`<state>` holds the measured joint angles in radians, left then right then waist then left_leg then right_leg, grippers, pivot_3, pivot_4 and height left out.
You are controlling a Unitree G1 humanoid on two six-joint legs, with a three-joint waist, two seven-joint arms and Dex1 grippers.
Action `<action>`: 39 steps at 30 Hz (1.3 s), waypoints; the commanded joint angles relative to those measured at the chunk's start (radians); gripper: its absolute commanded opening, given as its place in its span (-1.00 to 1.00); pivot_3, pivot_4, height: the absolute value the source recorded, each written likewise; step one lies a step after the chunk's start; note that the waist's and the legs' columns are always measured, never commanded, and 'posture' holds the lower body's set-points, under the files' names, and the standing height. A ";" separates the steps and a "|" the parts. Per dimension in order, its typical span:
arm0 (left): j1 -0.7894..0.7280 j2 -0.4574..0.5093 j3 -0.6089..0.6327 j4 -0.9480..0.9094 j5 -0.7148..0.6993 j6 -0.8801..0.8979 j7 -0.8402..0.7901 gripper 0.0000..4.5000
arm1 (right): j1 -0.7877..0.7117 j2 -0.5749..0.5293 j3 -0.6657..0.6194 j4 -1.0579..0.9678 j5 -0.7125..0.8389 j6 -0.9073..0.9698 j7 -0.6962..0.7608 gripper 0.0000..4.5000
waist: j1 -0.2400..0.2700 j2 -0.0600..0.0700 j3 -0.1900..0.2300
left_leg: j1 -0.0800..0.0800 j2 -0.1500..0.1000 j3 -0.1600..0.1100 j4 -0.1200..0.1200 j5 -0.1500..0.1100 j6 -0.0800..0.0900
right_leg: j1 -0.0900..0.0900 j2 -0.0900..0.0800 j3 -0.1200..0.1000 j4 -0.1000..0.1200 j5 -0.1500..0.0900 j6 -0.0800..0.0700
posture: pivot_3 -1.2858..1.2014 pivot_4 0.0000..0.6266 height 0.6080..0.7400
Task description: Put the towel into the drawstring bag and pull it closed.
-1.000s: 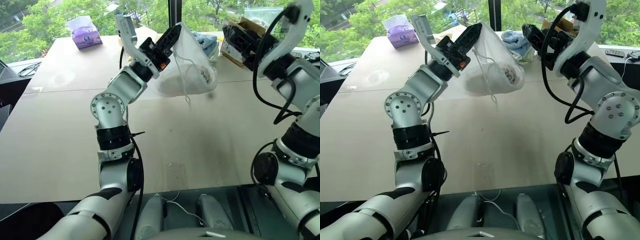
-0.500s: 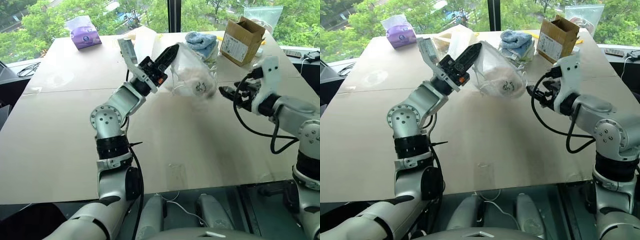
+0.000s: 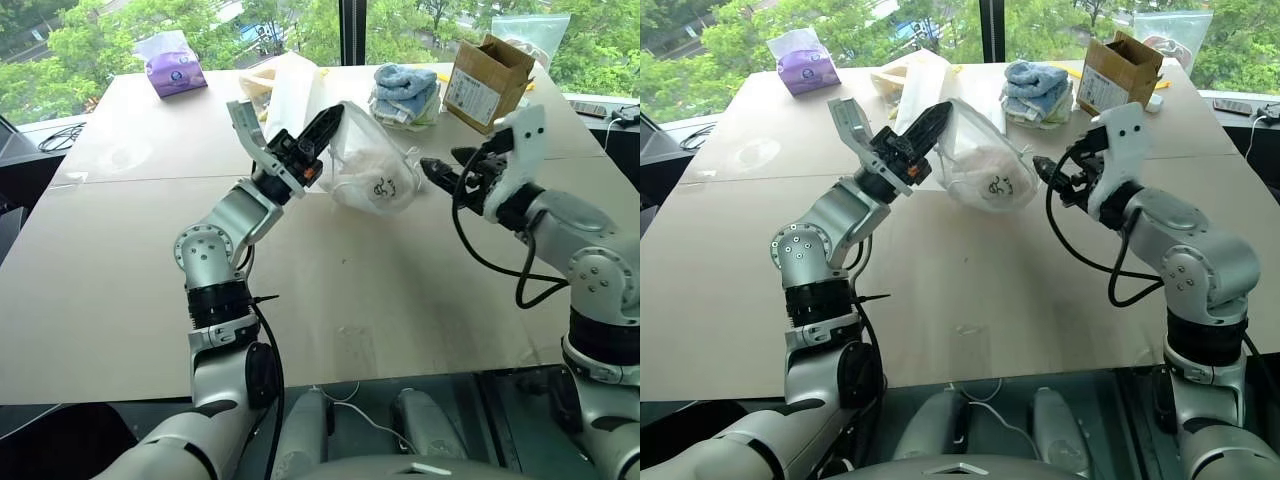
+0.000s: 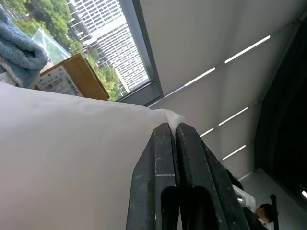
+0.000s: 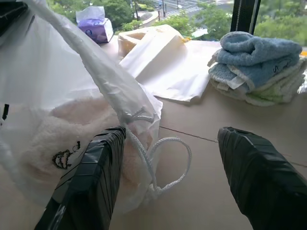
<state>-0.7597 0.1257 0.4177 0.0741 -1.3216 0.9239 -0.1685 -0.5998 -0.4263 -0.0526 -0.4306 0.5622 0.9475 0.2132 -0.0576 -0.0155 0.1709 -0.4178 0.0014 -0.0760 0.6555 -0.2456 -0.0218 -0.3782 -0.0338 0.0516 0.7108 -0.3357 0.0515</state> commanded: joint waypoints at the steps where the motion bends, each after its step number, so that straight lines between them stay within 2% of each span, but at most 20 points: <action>1: -0.004 0.009 -0.008 -0.017 -0.029 0.003 -0.013 -1.00 | 0.038 -0.021 0.101 0.013 -0.147 -0.154 0.015 0.47 | 0.001 0.000 0.000 | 0.000 0.000 0.000 0.000 0.000 0.000 | 0.000 0.000 0.000 0.000 0.000 0.000 | 0.03 -0.52 1.00; 4: 0.017 0.012 -0.010 -0.033 -0.035 0.010 -0.015 -1.00 | 0.075 -0.032 0.165 0.040 -0.251 -0.256 0.023 0.47 | 0.004 0.000 0.000 | 0.000 0.000 0.000 0.000 0.000 0.000 | 0.000 0.000 0.000 0.000 0.000 0.000 | 0.03 -0.52 1.00; 10: 0.077 0.044 -0.018 -0.060 -0.038 0.024 -0.040 -1.00 | 0.107 0.001 0.152 0.052 -0.305 -0.304 0.014 0.47 | 0.003 0.000 0.000 | 0.000 0.000 0.000 0.000 0.000 0.000 | 0.000 0.000 0.000 0.000 0.000 0.000 | 0.03 -0.52 1.00; 14: 0.143 0.088 -0.035 -0.083 -0.011 0.034 -0.081 -1.00 | 0.163 0.081 0.057 -0.042 -0.139 -0.224 0.055 0.47 | 0.004 0.000 0.000 | 0.000 0.001 -0.001 0.000 0.000 0.000 | 0.000 0.000 0.000 0.000 0.000 0.000 | 0.03 -0.52 1.00; 19: 0.214 0.145 -0.075 -0.120 0.055 0.027 -0.118 -1.00 | 0.272 0.127 -0.068 -0.100 0.076 -0.096 0.084 0.47 | 0.014 0.000 0.000 | 0.001 0.000 -0.001 -0.001 0.000 0.000 | 0.001 0.000 0.000 0.000 0.000 0.000 | 0.03 -0.52 1.00; 22: 0.271 0.182 -0.119 -0.165 0.117 0.026 -0.143 -1.00 | 0.295 0.256 -0.176 -0.024 0.170 -0.075 -0.028 0.47 | 0.015 0.000 0.000 | 0.002 0.000 -0.001 0.000 0.000 0.000 | 0.003 0.000 -0.001 0.000 0.000 0.000 | 0.03 -0.52 1.00; 27: 0.330 0.211 -0.137 -0.198 0.161 0.021 -0.160 -1.00 | 0.300 0.434 -0.245 0.022 0.278 -0.036 -0.194 0.47 | 0.013 0.000 0.000 | 0.003 0.001 -0.001 -0.001 0.000 0.000 | 0.002 0.000 0.000 0.000 0.000 0.000 | 0.03 -0.52 1.00; 31: 0.374 0.234 -0.149 -0.212 0.188 0.023 -0.181 -1.00 | 0.319 0.521 -0.268 0.050 0.341 -0.020 -0.273 0.47 | 0.013 0.000 0.000 | 0.003 0.001 -0.001 -0.002 0.000 0.000 | 0.001 0.000 0.000 0.000 0.000 0.000 | 0.03 -0.52 1.00; 36: 0.381 0.248 -0.145 -0.196 0.212 0.021 -0.194 -1.00 | 0.330 0.532 -0.273 0.077 0.371 -0.027 -0.318 0.47 | 0.016 0.000 0.000 | 0.003 0.000 -0.001 -0.002 0.000 0.000 | 0.002 0.000 0.000 0.000 0.000 0.000 | 0.03 -0.52 1.00; 39: 0.371 0.258 -0.142 -0.180 0.224 0.023 -0.205 -1.00 | 0.332 0.525 -0.266 0.054 0.432 -0.050 -0.252 0.47 | 0.013 0.000 0.000 | 0.003 0.000 -0.001 -0.002 0.000 0.000 | 0.001 0.000 0.000 0.000 0.000 0.000 | 0.03 -0.52 1.00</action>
<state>-0.3771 0.3701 0.2661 -0.0960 -1.1008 0.9526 -0.3550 -0.2673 0.1000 -0.3246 -0.3326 0.9426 0.9245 -0.0818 -0.0446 -0.0152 0.1704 -0.4149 0.0018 -0.0767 0.6536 -0.2456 -0.0217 -0.3766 -0.0335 0.0516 0.7109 -0.3357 0.0513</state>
